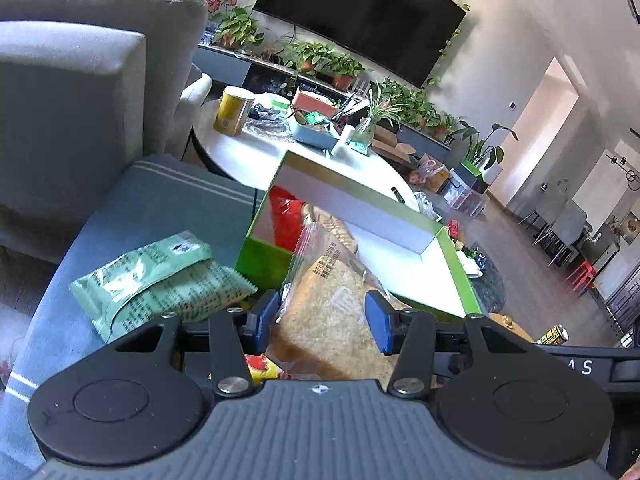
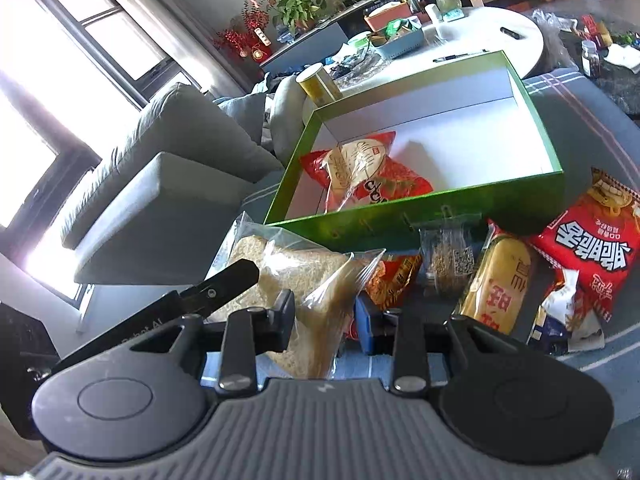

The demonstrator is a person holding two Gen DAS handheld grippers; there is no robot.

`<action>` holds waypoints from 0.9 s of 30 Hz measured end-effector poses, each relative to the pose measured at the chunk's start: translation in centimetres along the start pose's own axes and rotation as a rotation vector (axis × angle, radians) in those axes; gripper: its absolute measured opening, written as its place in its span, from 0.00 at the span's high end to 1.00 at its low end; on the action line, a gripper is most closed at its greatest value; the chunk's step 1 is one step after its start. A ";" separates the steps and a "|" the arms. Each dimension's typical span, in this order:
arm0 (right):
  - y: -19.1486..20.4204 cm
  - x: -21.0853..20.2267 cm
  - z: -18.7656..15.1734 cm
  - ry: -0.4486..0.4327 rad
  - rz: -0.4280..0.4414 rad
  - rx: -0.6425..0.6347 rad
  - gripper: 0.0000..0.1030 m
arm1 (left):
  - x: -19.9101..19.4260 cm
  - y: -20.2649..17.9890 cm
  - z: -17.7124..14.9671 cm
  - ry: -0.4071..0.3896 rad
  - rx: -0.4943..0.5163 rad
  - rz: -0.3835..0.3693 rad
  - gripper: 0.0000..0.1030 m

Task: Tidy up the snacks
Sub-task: 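Carry the bread slice into the box and release it beside the cracker bag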

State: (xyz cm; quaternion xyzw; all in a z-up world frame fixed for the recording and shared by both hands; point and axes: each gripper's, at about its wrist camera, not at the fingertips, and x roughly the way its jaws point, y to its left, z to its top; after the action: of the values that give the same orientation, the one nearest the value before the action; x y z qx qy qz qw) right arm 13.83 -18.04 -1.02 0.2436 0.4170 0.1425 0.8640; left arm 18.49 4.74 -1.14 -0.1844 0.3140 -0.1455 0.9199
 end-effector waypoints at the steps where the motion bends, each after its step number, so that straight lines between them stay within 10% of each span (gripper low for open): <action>1: -0.1 0.0 0.3 -0.004 0.000 0.004 0.34 | 0.2 -0.2 0.2 -0.001 0.003 -0.003 0.57; 27: -4.8 2.7 7.3 -0.033 0.016 0.036 0.33 | 7.5 -4.5 3.9 -0.032 0.049 0.012 0.57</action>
State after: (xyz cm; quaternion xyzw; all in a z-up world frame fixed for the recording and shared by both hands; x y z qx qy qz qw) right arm 21.50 -23.08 -1.51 0.2648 0.4032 0.1378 0.8651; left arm 25.99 -1.13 -0.23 -0.1621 0.2968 -0.1448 0.9299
